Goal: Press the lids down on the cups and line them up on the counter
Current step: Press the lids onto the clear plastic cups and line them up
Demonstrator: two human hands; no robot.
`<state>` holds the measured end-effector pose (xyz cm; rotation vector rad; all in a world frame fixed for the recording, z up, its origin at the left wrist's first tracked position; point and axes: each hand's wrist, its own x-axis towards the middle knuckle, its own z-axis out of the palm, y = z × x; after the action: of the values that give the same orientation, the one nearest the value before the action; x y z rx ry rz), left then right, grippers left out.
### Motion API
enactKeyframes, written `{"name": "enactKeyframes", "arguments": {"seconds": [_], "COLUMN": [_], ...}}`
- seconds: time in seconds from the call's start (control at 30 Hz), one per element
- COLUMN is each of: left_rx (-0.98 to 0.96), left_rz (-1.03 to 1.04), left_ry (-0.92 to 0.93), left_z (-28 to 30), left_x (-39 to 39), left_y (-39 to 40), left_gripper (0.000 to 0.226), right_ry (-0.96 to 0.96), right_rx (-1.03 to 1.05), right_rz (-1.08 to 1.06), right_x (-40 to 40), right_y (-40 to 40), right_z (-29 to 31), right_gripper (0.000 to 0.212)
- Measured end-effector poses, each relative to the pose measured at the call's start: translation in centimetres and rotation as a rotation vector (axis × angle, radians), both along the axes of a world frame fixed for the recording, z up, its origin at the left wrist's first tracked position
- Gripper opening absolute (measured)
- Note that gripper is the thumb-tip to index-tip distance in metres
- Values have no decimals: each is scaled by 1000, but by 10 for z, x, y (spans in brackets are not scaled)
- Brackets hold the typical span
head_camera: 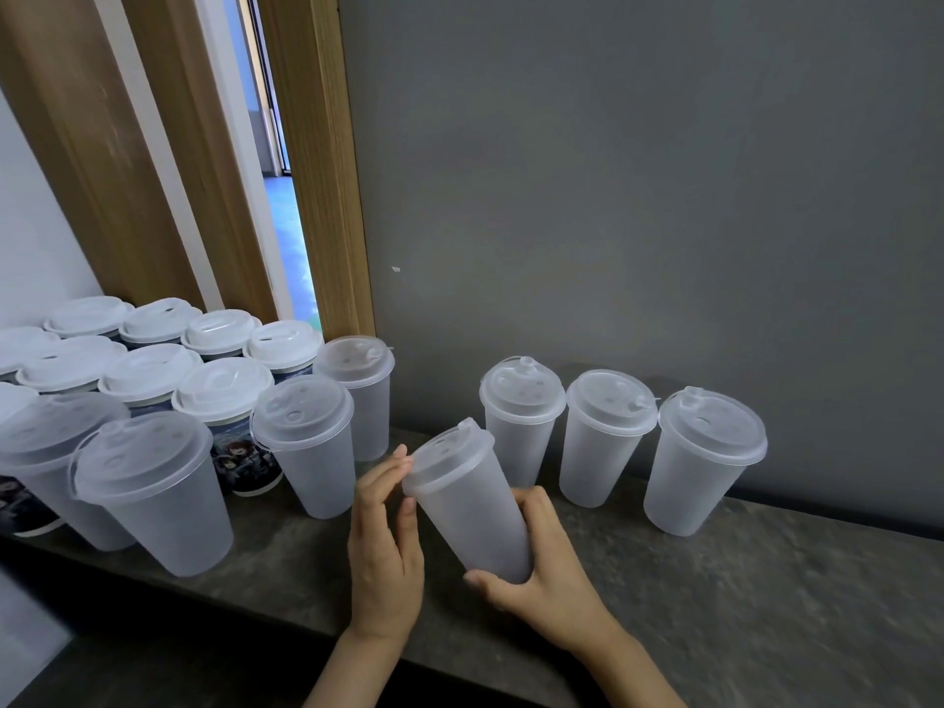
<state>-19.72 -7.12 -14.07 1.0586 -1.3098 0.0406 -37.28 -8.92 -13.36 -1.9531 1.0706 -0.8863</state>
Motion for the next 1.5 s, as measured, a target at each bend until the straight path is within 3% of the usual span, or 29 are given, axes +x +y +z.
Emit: {"name": "enactKeyframes", "arguments": {"seconds": [0.17,0.3,0.43,0.63,0.77,1.0,1.2,1.33,1.5], "left_rx": [-39,-33,54,-32,-12,37,-39,-44,19], "left_rz": [19,-10,-59,6,6,3,54,48,37], "left_ry": [-80,-86,76,-41,-70,12,-68,-89,27], "left_z": [2,-1,-1,1,2,1,1,3,5], "left_x": [-2,0,-1,0,0,-1,1,0,-3], "left_y": [-1,-2,-1,0,-1,0,-1,-1,1], "left_gripper": [28,29,35,28,30,32,28,30,35], "right_ry": [-65,-52,-9,-10,-75,6,9,-35,0], "right_rx": [-20,47,81,-24,22,123,16,6,110], "right_rz": [-60,-46,12,-33,-39,38,-30,-46,21], "right_x": [-2,-4,-3,2,-2,-2,1,-2,-3], "right_y": [0,1,0,-1,0,0,-1,-1,0], "right_z": [-2,-3,-1,-1,-2,1,-2,-2,1], "right_gripper": [88,74,61,78,83,64,78,72,63]}}
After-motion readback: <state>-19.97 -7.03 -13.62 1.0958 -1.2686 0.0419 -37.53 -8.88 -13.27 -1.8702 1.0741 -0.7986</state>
